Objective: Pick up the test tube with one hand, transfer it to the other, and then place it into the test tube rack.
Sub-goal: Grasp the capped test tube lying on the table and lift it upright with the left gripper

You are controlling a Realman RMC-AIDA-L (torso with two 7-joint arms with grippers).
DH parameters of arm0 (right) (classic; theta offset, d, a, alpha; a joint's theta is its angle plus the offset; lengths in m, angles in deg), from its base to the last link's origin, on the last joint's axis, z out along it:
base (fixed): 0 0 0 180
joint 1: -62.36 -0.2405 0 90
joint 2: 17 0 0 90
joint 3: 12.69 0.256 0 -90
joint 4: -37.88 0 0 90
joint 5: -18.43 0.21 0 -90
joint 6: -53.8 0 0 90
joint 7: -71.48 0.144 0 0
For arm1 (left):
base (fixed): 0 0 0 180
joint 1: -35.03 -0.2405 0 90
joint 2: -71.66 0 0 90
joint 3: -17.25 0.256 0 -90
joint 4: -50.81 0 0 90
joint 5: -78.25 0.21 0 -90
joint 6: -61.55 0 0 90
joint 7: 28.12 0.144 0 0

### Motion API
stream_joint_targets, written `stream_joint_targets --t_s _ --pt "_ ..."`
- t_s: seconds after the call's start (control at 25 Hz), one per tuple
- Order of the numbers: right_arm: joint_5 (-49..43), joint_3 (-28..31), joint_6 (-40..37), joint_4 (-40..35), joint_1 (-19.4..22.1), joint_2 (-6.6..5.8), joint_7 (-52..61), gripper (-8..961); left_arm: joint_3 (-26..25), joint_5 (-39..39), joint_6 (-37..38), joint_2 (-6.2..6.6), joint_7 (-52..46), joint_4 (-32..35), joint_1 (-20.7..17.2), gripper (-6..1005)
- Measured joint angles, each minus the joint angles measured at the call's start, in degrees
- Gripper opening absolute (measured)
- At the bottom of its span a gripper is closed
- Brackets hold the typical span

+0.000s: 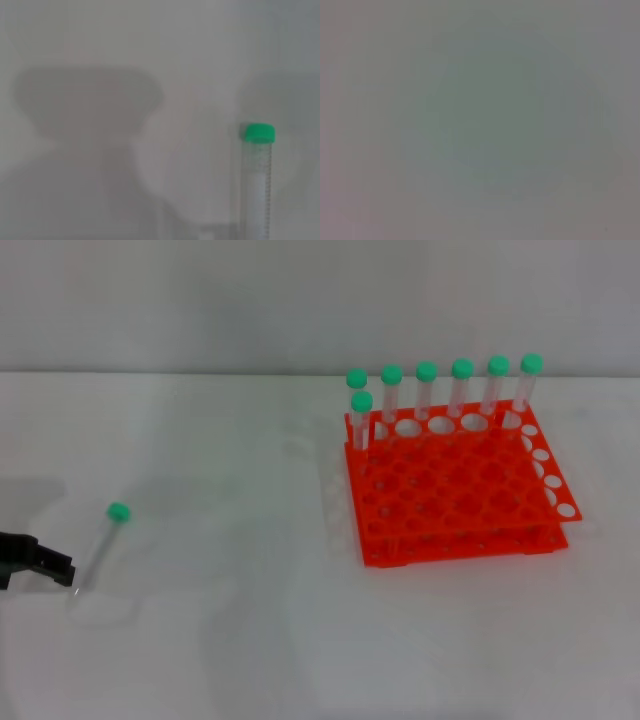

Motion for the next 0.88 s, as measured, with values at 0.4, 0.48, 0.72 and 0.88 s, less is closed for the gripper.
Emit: stream_joint_targets --t_s 0.4,0.48,0.72,0.88 --pt "-0.1 0.0 -0.1 2.0 -0.7 0.14 0.0 704 0.1 0.2 -1.5 0.2 0.9 -1.6 2.4 872" --pt "-0.1 0.0 -0.2 2.2 -0.8 0.15 0.0 704 0.0 0.3 -1.7 0.36 0.9 -3.2 3.1 871" --pt "-0.1 -0.1 -0.2 2.4 -0.8 0.21 0.0 704 0.4 1.1 -2.6 0.45 0.9 -6.9 4.6 646" --pt "-0.1 -0.2 -0.2 2.6 -0.9 0.26 0.0 704 0.7 2.6 -3.1 0.01 0.3 -7.0 5.1 625"
